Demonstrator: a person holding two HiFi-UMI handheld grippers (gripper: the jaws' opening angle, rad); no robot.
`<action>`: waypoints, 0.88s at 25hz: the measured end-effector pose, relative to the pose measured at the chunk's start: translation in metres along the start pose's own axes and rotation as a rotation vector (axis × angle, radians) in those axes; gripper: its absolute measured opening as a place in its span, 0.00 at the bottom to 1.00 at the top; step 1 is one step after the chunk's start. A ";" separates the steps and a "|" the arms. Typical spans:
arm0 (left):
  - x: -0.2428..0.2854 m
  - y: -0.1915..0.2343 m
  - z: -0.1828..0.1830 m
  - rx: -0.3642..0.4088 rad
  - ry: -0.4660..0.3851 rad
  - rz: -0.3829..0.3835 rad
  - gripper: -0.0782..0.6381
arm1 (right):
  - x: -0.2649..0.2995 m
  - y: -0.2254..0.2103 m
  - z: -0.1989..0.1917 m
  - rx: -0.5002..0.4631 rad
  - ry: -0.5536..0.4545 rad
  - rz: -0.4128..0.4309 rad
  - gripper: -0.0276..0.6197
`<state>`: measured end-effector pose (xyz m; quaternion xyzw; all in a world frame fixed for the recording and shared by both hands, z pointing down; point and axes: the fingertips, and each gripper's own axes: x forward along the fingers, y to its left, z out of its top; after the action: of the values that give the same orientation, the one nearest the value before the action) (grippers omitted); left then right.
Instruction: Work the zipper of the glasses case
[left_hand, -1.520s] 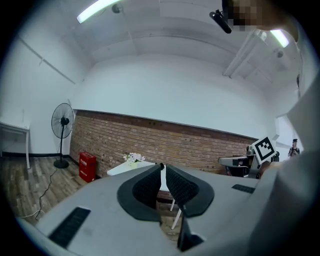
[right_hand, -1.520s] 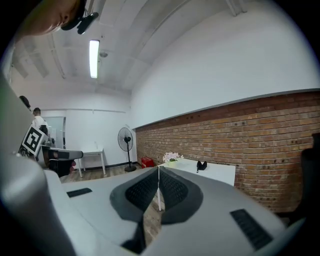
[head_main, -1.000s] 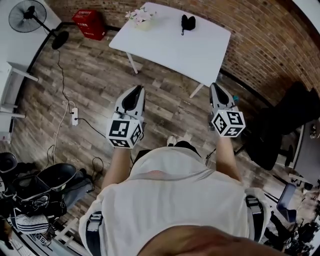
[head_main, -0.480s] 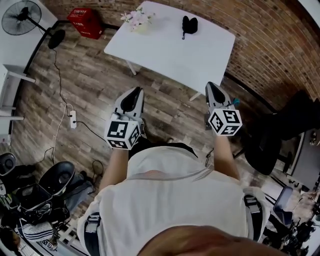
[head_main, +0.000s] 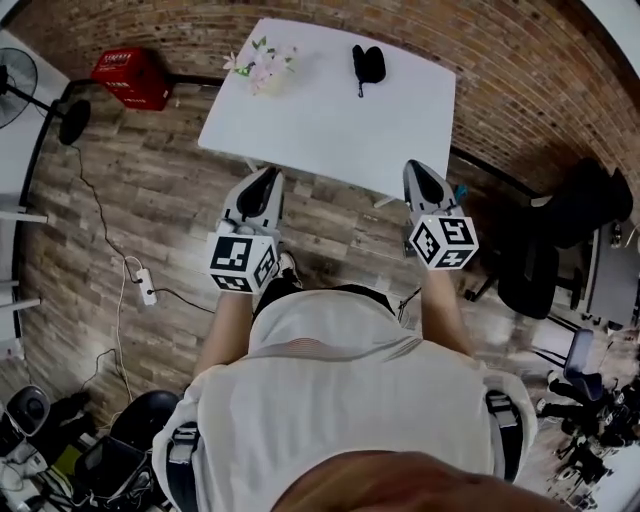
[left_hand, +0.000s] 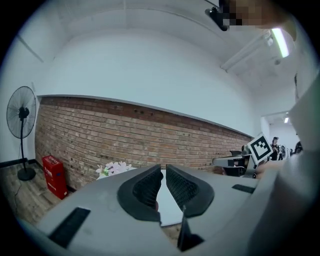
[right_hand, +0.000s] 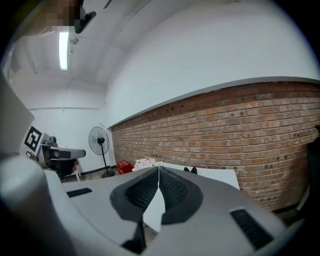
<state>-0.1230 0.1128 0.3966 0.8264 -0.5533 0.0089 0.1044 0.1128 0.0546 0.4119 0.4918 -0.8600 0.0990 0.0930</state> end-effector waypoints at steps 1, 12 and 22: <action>0.003 0.010 0.002 0.004 0.003 -0.015 0.17 | 0.006 0.006 0.002 0.002 -0.004 -0.011 0.12; 0.051 0.045 -0.003 -0.019 0.044 -0.144 0.17 | 0.032 0.002 -0.003 0.020 0.031 -0.136 0.12; 0.144 0.043 0.021 0.022 0.044 -0.127 0.17 | 0.097 -0.067 0.013 0.061 -0.002 -0.102 0.12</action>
<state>-0.1087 -0.0387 0.4017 0.8606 -0.4970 0.0267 0.1079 0.1217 -0.0626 0.4296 0.5377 -0.8306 0.1199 0.0821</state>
